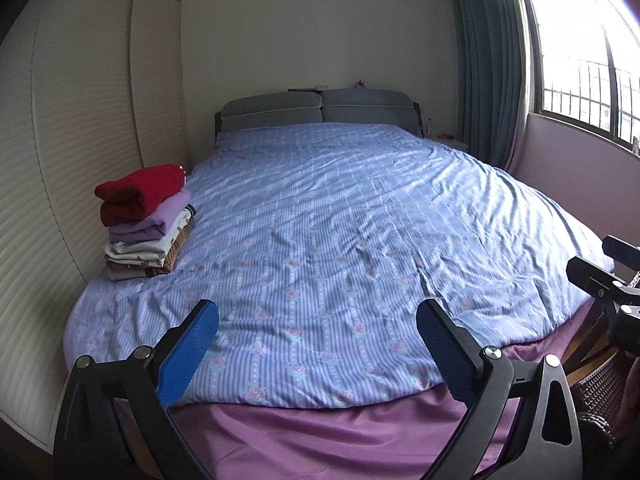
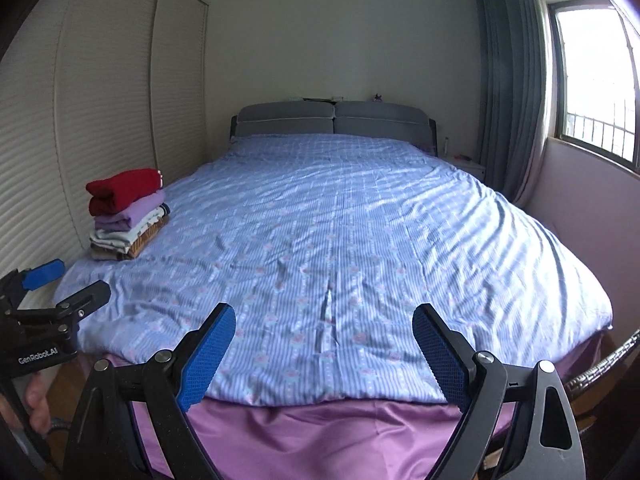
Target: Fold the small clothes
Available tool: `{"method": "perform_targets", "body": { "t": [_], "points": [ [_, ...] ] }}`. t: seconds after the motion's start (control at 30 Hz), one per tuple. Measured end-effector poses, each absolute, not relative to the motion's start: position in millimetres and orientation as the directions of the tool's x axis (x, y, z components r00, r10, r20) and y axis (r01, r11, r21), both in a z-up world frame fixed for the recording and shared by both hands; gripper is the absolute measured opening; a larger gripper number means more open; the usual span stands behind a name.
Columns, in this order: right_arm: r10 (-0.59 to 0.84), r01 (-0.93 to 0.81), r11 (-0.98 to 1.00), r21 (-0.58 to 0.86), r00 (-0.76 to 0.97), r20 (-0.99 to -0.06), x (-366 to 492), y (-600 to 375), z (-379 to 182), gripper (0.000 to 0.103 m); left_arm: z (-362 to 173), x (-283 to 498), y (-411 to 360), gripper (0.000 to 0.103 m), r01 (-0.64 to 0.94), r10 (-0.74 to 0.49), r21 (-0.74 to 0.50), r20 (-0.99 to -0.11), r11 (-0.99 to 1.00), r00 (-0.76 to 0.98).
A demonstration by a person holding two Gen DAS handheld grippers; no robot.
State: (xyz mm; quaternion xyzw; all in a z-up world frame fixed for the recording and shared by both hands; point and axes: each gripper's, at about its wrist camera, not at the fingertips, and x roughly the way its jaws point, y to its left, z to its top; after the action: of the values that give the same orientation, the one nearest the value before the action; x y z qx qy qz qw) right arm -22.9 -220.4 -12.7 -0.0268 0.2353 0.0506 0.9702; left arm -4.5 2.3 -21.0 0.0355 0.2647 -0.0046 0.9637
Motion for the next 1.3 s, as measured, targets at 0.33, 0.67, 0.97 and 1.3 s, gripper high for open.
{"method": "perform_targets", "body": {
  "t": [0.33,0.67,0.97,1.3],
  "points": [
    [0.100,-0.112,0.994,0.003,0.876,-0.472,-29.6,-222.6,-18.6,0.092,-20.1,-15.5,2.2,0.101,0.009,0.019,0.053,-0.508,0.999,0.861],
    [0.100,-0.101,0.995,0.022,0.879,-0.467,-30.5,-229.8,-14.0,0.093,-20.3,-15.9,5.3,0.101,0.001,0.020,0.041,-0.509,0.999,0.860],
    [0.094,-0.091,0.995,0.030,0.874,-0.476,-27.6,-232.1,-15.2,0.093,-24.7,-13.9,-0.2,0.101,0.014,0.010,0.041,-0.525,0.999,0.851],
    [0.094,-0.090,0.995,0.031,0.877,-0.471,-27.7,-233.0,-12.8,0.093,-24.5,-14.2,-0.9,0.101,0.015,0.009,0.040,-0.523,0.999,0.853]
  ]
}}
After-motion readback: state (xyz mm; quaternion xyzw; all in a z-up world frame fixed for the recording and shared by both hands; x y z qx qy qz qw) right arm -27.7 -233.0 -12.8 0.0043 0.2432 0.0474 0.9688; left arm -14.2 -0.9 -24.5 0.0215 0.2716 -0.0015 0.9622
